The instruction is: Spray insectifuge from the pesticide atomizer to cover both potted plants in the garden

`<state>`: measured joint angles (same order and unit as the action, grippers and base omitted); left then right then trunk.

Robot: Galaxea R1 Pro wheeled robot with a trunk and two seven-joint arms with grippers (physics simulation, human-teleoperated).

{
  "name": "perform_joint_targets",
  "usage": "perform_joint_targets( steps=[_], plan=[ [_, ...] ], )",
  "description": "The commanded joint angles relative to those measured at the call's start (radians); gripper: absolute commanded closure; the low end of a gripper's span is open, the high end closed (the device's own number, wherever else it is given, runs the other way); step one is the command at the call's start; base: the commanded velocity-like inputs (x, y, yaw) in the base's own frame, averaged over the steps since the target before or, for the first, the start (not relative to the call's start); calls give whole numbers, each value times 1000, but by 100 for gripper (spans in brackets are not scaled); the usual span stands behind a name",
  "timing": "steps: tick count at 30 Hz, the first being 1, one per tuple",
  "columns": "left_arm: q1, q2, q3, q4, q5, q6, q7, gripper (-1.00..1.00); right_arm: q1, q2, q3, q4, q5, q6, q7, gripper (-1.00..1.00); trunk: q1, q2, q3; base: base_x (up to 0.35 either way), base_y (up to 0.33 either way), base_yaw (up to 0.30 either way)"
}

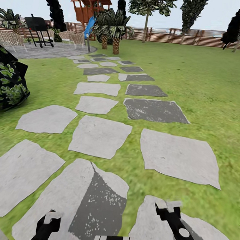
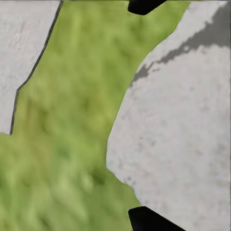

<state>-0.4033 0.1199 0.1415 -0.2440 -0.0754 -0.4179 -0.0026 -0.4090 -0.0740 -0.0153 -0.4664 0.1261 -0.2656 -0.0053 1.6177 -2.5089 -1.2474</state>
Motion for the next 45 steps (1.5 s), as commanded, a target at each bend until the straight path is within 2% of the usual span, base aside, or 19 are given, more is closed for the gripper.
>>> perform_joint_targets(
  steps=[1,7,10,12,19,21,39,45],
  plan=[
    [13,0,6,1,-5,-20,2,100,-1,-2,-2,45,8,-24,-1,-100,-1,0,5,0,0,-99],
    [89,7,6,2,32,-58,4,100,-1,-4,0,296,7,-237,-1,-100,-3,1,38,0,0,-97],
    [104,14,5,3,56,-61,4,100,-1,-4,0,391,7,-303,-1,-100,-5,2,54,0,0,-97],
    [109,16,5,3,66,-63,4,100,-1,-5,0,418,7,-324,-1,-100,-6,3,65,0,0,-96],
    [139,31,6,3,74,-68,4,100,0,-5,-2,436,6,-337,-1,-100,-9,4,103,0,0,-89],
    [140,37,5,3,73,-68,3,100,-1,-14,-2,436,6,-337,-1,-100,-10,5,113,0,0,-84],
    [140,25,-1,5,66,-71,1,100,-1,-9,-1,436,4,-336,0,-100,-18,9,193,0,0,-1],
    [141,26,0,4,68,-71,1,100,-1,-10,-2,435,4,-337,-1,-100,-41,51,213,0,0,0]
  ],
)
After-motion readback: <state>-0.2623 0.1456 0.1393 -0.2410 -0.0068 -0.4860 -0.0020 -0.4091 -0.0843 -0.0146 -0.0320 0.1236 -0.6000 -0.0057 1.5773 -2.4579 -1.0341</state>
